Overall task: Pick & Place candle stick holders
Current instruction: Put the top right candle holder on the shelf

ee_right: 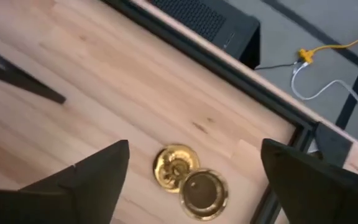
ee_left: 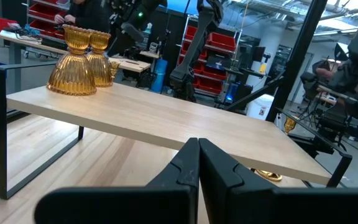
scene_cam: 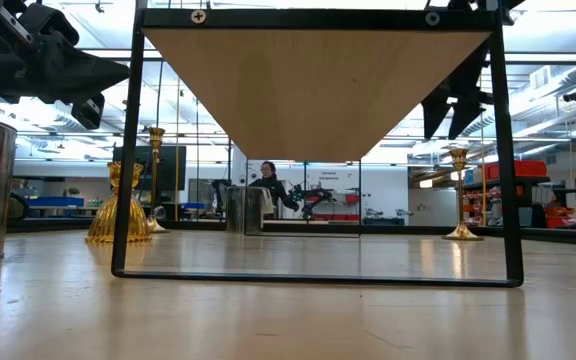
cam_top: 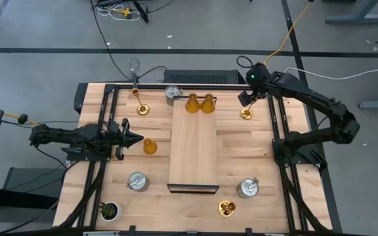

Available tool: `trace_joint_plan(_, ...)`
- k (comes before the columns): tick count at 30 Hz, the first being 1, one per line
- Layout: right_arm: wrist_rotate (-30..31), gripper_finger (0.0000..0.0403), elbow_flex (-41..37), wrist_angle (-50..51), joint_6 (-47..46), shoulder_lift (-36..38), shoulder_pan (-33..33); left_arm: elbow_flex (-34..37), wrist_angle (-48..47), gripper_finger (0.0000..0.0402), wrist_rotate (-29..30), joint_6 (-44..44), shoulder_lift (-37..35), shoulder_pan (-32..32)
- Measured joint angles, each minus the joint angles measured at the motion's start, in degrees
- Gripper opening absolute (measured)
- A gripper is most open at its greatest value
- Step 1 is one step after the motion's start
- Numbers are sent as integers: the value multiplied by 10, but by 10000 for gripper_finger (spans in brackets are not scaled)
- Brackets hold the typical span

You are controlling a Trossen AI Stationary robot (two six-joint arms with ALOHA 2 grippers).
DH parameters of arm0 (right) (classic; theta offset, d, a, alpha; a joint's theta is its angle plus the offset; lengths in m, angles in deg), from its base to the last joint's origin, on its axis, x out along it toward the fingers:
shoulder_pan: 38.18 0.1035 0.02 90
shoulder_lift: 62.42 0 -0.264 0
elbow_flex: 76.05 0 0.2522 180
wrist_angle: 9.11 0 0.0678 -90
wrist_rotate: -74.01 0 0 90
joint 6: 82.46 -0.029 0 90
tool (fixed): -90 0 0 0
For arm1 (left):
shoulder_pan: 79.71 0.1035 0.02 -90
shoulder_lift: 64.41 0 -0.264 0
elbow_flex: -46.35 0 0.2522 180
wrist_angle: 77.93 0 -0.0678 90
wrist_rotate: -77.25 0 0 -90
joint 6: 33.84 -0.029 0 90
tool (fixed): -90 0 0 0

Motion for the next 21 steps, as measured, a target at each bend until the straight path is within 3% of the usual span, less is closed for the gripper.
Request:
trace_joint_plan(6, -31, 388, 0, 17, -11, -12, 0, 0, 0, 10, 0, 0, 0, 0)
trace_joint_plan(21, -33, 389, 0, 56, -23, -49, -9, 0, 0, 10, 0, 0, 0, 0)
